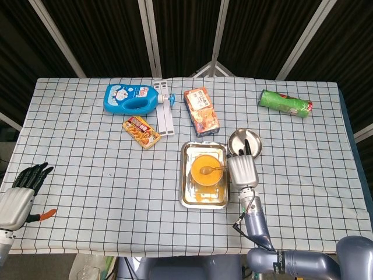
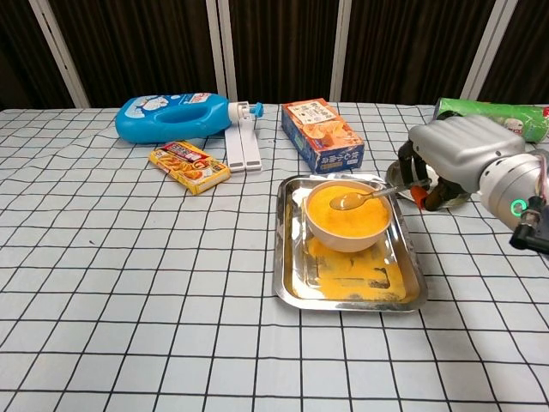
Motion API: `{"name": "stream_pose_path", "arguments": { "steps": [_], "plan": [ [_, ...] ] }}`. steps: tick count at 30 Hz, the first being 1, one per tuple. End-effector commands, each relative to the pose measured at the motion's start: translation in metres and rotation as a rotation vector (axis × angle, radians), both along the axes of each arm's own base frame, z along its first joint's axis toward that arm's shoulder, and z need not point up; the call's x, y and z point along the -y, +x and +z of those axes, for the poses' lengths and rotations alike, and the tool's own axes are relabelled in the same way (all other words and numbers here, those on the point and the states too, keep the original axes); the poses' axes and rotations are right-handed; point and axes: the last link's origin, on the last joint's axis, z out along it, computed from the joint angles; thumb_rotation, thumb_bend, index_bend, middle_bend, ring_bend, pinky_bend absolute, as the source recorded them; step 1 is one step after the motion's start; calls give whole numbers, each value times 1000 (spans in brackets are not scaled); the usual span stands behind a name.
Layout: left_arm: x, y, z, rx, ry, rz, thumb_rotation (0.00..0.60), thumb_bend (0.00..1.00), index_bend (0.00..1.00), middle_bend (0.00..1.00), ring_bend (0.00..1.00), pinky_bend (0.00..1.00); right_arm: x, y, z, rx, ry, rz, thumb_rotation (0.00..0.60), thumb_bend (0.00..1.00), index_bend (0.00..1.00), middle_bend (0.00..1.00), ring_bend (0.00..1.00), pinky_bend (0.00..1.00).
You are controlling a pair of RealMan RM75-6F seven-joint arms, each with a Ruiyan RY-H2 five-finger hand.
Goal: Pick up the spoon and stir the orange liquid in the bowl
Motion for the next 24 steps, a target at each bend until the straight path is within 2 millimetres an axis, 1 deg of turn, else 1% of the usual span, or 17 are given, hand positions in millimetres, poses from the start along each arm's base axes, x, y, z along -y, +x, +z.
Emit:
{"name": "stream_pose_path", "arguments": {
  "steps": [1, 5, 6, 8, 15, 21, 24],
  "plan": [
    [0, 0, 0, 0, 0, 0, 600, 0, 0, 0, 0, 0, 1, 0, 3, -95, -58, 101, 600, 639, 628, 539, 334, 0],
    [0, 0, 0, -1, 2, -5, 600, 0, 0, 0, 0, 0, 2, -6, 3, -221, -115, 223, 600, 639, 628, 539, 334, 0],
    [1, 0, 0, -1, 2, -5, 600, 0, 0, 0, 0, 0, 2, -7, 4, -273, -144, 277, 600, 639, 628, 539, 334, 0],
    [0, 0, 0, -1, 1, -4, 600, 0, 0, 0, 0, 0, 3, -6, 5, -310, -182, 335, 600, 639, 628, 539, 335, 0],
    [0, 0, 0, -1, 1, -4, 600, 0, 0, 0, 0, 0, 5, -6, 5, -361, -233, 429, 600, 639, 630, 539, 338, 0],
    [1, 0, 0, -1, 3, -6, 600, 0, 0, 0, 0, 0, 2, -13, 2, -427, -256, 527, 600, 639, 643, 546, 347, 0],
    [1, 0, 0, -2, 2, -7, 600, 0, 0, 0, 0, 0, 2, -14, 0, -438, -265, 547, 600, 639, 643, 546, 350, 0]
  ]
}}
